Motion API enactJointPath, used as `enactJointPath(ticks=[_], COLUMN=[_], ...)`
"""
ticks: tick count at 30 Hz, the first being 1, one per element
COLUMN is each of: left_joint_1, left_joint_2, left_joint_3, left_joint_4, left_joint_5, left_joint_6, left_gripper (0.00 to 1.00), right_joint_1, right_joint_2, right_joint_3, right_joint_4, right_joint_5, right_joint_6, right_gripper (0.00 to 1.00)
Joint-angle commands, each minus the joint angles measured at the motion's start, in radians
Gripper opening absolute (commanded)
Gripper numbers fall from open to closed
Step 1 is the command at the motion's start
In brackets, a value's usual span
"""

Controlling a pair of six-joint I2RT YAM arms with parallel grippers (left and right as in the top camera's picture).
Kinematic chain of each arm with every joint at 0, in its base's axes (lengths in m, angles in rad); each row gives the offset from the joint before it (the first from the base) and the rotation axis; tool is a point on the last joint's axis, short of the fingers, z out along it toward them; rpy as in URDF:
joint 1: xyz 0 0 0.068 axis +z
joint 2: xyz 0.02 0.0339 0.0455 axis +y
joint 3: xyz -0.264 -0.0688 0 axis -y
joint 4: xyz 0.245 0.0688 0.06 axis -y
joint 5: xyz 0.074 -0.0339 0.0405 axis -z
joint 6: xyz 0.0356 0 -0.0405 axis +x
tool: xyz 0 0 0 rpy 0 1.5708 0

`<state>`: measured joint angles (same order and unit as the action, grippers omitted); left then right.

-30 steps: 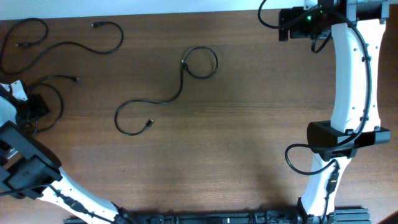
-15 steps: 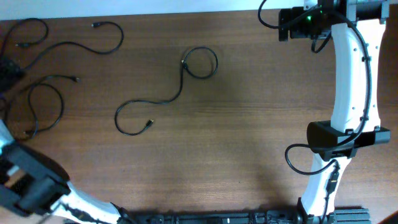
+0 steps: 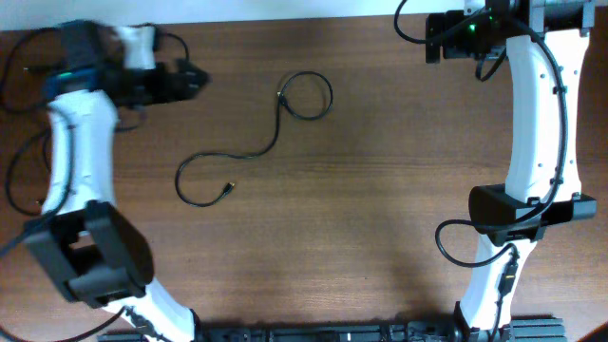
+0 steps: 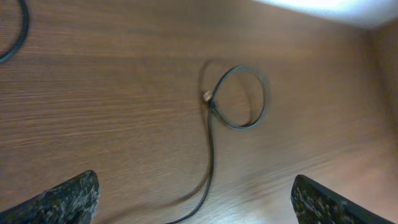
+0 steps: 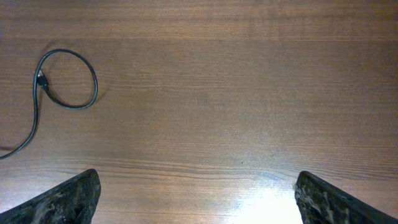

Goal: Untangle cables

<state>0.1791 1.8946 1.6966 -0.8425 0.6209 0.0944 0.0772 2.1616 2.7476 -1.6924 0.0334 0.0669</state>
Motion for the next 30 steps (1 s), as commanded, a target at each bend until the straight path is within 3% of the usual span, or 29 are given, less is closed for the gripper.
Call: enactJointPath(ticks=[1, 5, 8, 10, 13, 25, 27, 30], left_joint_1=[-0.169, -0.340, -0.462, -0.482, -0.507, -0.505, -0.505, -0.505], left_joint_2=[0.023, 0.080, 0.169, 0.185, 0.205, 0.330, 0.330, 0.330], left_joint_3=[-0.010, -0.010, -0.010, -0.010, -0.010, -0.019, -0.019, -0.019], left_joint_4=[0.004, 0.002, -0.013, -0.020, -0.055, -0.143, -0.140, -0.138], left_joint_5=[-0.376, -0.413, -0.497, -0.557, -0.644, -0.644, -0.644, -0.644], left_joint_6=[0.040, 0.163, 0.169, 0.169, 0.170, 0.192, 0.192, 0.192], left_gripper=[0.99, 0.99, 0.99, 0.98, 0.84, 0.84, 0.76, 0.45], right_joint_1=[0.000, 0.000, 0.000, 0.000, 0.000, 0.000, 0.000, 0.000], right_joint_2=[0.005, 0.005, 0.005, 0.005, 0.005, 0.005, 0.005, 0.005], right_joint_3=[-0.001, -0.001, -0.001, -0.001, -0.001, -0.001, -0.001, -0.001], right_joint_4=[-0.006, -0.006, -0.006, -0.006, -0.006, -0.006, -0.006, -0.006], right_joint_5=[-0.002, -0.002, -0.002, -0.002, -0.002, -0.002, -0.002, -0.002], right_joint_6=[-0.007, -0.007, -0.007, -0.007, -0.007, -0.007, -0.007, -0.007], right_gripper=[0.97, 0.97, 0.98, 0.97, 0.97, 0.97, 0.98, 0.97])
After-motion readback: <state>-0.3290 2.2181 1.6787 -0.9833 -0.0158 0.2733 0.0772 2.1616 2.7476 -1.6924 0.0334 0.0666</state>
